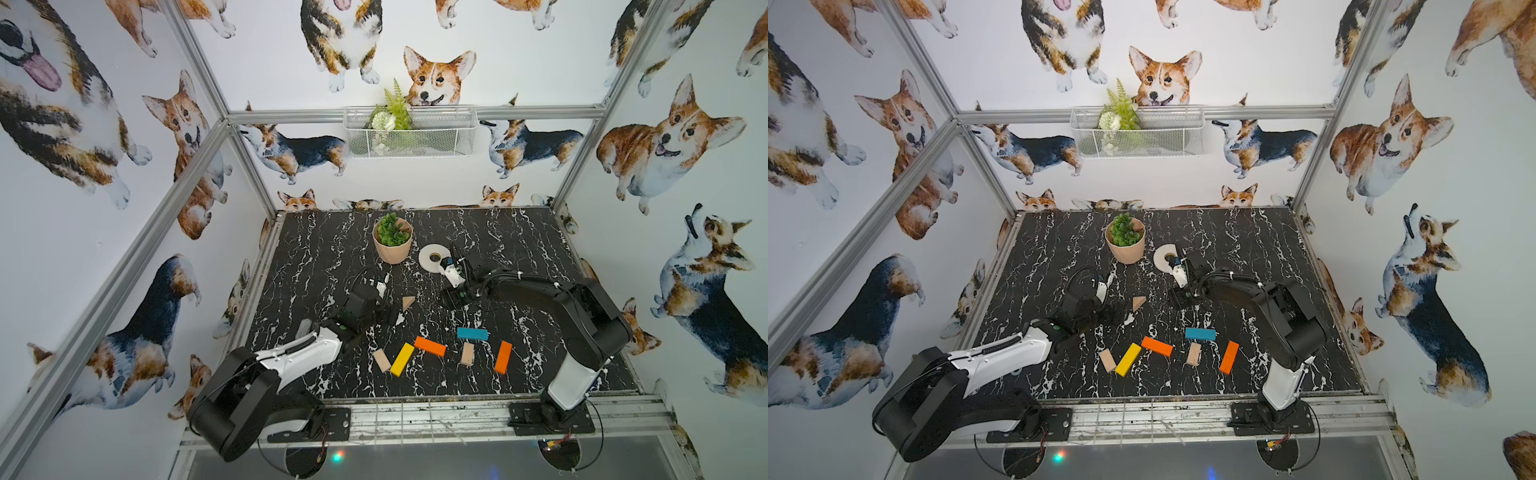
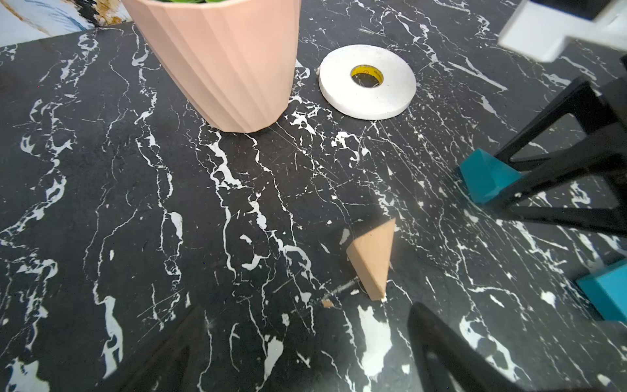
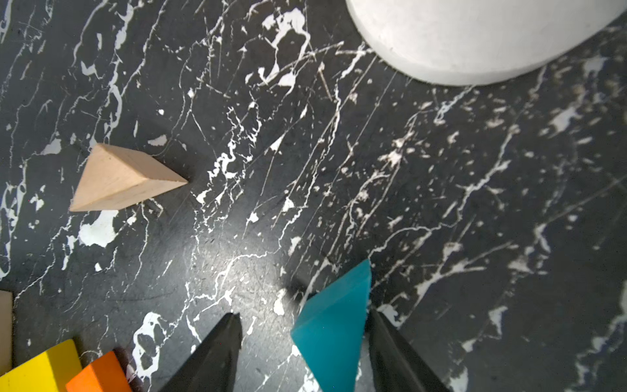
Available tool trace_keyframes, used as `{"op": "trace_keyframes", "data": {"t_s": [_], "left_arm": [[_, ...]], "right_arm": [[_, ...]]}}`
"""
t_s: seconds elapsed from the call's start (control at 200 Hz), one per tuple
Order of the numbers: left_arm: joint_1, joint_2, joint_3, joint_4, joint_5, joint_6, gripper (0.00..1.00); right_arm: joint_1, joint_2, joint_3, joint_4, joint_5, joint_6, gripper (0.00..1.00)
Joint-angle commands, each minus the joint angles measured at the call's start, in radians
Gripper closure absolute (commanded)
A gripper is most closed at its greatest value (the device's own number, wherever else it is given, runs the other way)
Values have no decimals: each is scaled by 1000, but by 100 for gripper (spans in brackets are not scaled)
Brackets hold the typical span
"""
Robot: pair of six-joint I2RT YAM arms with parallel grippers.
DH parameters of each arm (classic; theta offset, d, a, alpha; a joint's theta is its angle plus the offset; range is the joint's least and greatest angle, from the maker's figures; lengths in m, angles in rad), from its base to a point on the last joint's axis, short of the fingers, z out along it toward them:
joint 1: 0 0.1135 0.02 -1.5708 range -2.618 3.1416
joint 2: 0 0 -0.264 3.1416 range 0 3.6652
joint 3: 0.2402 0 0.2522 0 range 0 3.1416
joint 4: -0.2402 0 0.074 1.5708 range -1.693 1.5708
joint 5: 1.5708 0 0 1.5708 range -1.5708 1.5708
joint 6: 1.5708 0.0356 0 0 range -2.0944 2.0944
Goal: Assemble a carrot with building blocks
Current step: Adjust the building block at the center of the board.
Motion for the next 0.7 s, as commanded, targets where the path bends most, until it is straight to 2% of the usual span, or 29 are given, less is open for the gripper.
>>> {"op": "trace_keyframes", "data": {"t_s": [0.0, 0.22, 0.486, 0.581, 0.696], "left_arm": [[1, 12, 14, 7, 24, 9, 4], [1, 16, 18, 4, 37, 8, 4], [1, 23, 23, 4, 23, 8, 4], [1, 28, 26, 2, -1, 0, 3], [1, 39, 36, -12, -67, -19, 0]], "right_arm": [[12, 17, 18, -13, -25, -36, 36], [80, 49, 55, -28, -48, -101, 33], [96, 39, 38, -11, -139, -128, 36], [109, 39, 42, -18, -182, -147, 46], [134, 38, 50, -28, -186, -167, 46]]}}
